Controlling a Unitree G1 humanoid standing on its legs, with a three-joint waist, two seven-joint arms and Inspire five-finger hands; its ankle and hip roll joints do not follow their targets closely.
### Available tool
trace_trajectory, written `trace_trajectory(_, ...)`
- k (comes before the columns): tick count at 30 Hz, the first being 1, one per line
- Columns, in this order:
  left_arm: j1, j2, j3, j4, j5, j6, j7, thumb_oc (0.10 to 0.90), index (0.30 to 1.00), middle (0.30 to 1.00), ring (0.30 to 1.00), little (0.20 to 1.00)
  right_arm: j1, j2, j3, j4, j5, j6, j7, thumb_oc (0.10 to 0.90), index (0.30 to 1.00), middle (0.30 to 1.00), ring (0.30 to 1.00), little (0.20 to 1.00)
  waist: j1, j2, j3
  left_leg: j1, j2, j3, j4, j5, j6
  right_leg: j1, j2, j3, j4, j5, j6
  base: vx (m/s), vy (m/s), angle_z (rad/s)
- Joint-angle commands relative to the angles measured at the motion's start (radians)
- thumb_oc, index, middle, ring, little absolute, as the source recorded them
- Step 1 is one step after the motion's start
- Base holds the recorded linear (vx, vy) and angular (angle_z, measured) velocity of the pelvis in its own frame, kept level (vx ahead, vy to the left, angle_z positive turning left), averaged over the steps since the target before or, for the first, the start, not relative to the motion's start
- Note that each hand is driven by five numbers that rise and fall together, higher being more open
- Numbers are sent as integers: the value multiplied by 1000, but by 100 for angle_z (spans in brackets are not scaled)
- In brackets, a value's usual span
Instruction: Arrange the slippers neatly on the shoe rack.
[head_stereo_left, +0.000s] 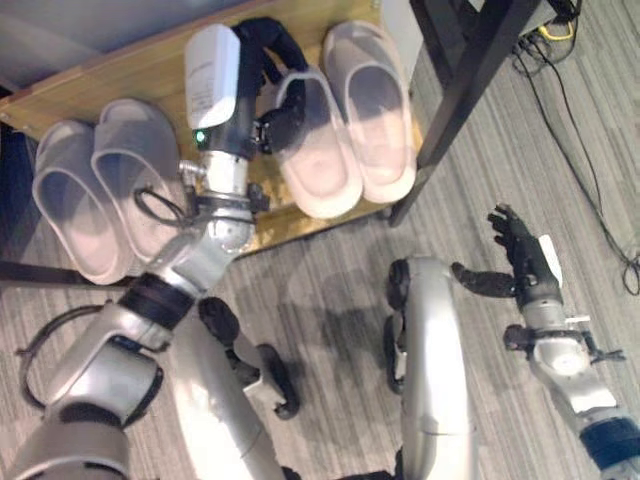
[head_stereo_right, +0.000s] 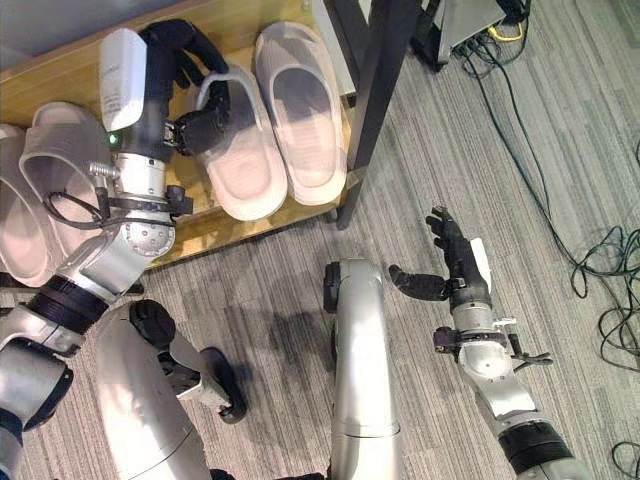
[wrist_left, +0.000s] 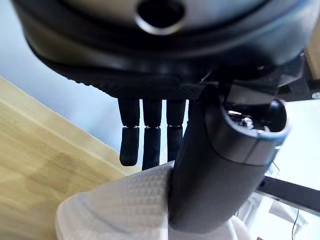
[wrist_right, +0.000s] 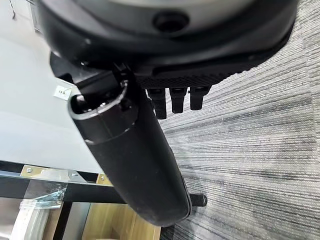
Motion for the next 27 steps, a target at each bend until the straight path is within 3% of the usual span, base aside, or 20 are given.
trace_trajectory(1,-191,0,-16,45,38,-28,26,800,900,900,900,900,-89,-58,-44,-59,5,-112,-4,800,900,900,900,900,-1,-60,-35,-17,-26,-27,-64,25,42,83,-111,52,58,-87,27,0,0,0)
trace_trajectory(11,-139,-14,10,25,3,-53,-11,800,900,900,900,900,-94,-47,-51,-57,4,-116,-2,800,900,900,900,900,4,-62,-35,-17,-28,-27,-53,23,37,83,-109,55,67,-89,23,0,0,0)
trace_trajectory(27,76,-4,151,-261,41,-92,36,800,900,900,900,900,-82,-15,-77,-47,-39,-105,-45,800,900,900,900,900,26,-49,-35,-17,-33,-15,-43,13,34,83,-118,61,80,-93,20,0,0,0)
